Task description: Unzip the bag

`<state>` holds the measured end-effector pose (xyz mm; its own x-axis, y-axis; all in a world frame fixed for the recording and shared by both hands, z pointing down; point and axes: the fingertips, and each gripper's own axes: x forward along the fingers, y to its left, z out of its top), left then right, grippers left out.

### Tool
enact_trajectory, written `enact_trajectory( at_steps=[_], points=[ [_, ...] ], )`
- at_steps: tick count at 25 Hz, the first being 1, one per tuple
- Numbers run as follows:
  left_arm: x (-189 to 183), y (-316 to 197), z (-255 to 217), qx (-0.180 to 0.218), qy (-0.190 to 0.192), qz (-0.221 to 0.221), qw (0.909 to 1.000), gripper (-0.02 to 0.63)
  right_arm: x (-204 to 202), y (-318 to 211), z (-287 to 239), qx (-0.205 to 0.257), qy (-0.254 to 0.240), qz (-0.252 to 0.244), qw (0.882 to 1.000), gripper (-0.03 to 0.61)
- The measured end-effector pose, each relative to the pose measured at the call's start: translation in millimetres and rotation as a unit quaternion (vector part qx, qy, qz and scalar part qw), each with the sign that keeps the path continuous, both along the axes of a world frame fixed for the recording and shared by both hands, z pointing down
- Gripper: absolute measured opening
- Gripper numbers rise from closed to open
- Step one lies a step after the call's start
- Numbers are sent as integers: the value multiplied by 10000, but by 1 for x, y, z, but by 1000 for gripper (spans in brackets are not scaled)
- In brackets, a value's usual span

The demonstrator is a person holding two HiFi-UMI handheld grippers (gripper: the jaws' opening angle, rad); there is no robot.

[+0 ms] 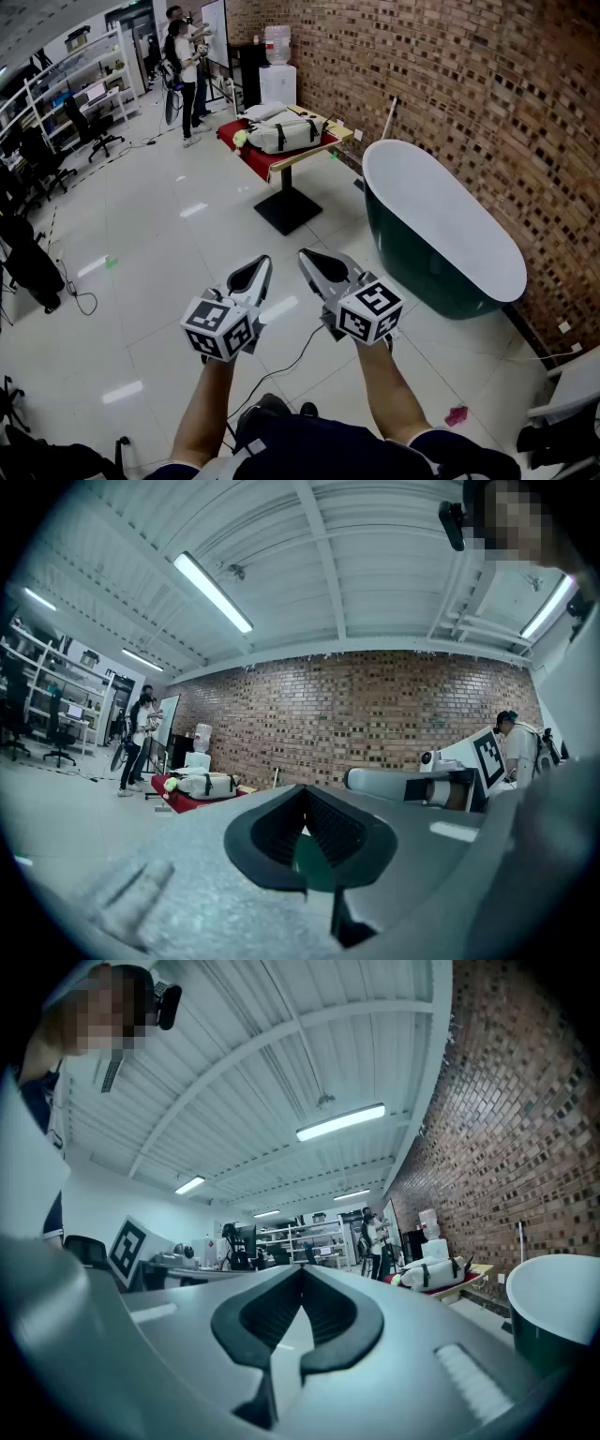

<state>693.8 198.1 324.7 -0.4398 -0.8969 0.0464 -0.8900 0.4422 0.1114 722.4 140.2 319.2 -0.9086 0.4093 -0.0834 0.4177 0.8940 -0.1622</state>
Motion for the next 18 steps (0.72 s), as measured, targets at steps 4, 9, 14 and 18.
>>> enact_trajectory(
  at_steps=[4, 9, 14, 18],
  points=[
    [-15, 3, 7, -29, 42, -40, 10000, 0, -15, 1, 7, -21, 48, -39, 10000, 3],
    [-52, 2, 19, 27, 157, -95, 9998, 0, -51, -2, 19, 24, 184, -77, 9998, 3],
    [-112, 6, 21, 115, 261, -107, 9995, 0, -114, 1, 23, 121, 306, -46, 9994, 3],
    [-173, 16, 10, 306, 163, -65, 9994, 0, -176, 11, 17, 324, 296, -27, 9990, 3]
  ],
)
